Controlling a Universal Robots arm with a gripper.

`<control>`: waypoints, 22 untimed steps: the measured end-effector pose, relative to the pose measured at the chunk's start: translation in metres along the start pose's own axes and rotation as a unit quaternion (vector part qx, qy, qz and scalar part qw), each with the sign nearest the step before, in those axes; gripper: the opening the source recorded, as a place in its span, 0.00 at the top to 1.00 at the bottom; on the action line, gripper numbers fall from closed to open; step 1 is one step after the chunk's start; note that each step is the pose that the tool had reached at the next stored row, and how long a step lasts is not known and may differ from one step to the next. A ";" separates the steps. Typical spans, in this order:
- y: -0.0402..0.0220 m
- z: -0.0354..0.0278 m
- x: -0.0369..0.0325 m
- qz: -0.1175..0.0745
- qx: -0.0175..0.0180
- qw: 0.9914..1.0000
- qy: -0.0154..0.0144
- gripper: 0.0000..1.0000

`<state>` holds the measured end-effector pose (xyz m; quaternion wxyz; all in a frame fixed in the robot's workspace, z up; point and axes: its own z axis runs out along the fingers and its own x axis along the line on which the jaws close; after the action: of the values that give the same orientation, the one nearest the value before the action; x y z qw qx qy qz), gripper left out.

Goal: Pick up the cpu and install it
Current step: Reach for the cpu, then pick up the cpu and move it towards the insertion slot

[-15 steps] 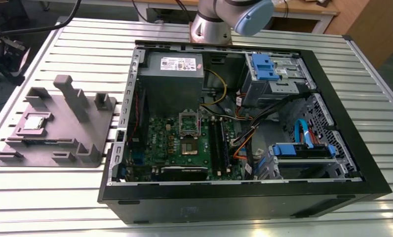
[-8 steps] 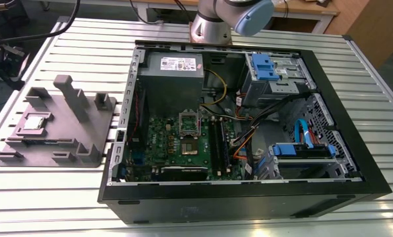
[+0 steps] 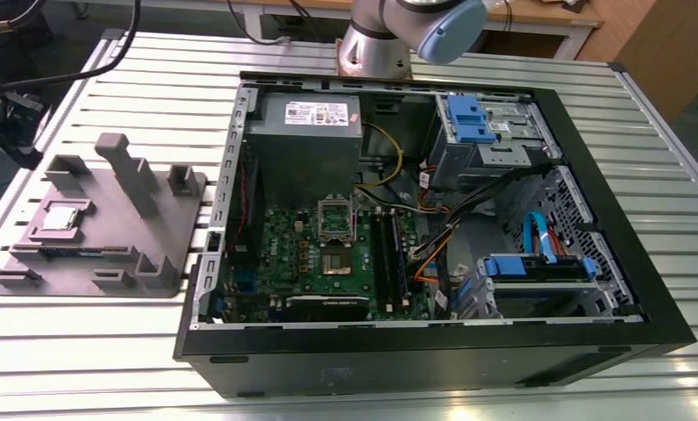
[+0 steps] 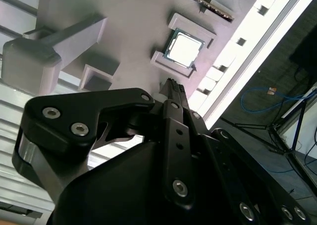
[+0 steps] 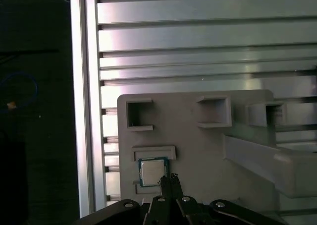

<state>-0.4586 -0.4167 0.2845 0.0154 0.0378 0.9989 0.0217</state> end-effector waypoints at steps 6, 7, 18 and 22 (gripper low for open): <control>-0.0046 0.0070 0.0013 0.000 0.000 1.000 0.000 0.89; -0.0055 0.0081 0.0015 0.000 0.000 1.000 0.000 0.89; -0.0110 0.0173 0.0020 0.000 0.000 1.000 0.000 0.89; -0.0111 0.0195 0.0020 0.000 0.000 1.000 0.000 0.89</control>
<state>-0.4608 -0.4268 0.2644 0.0152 0.0378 0.9989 0.0217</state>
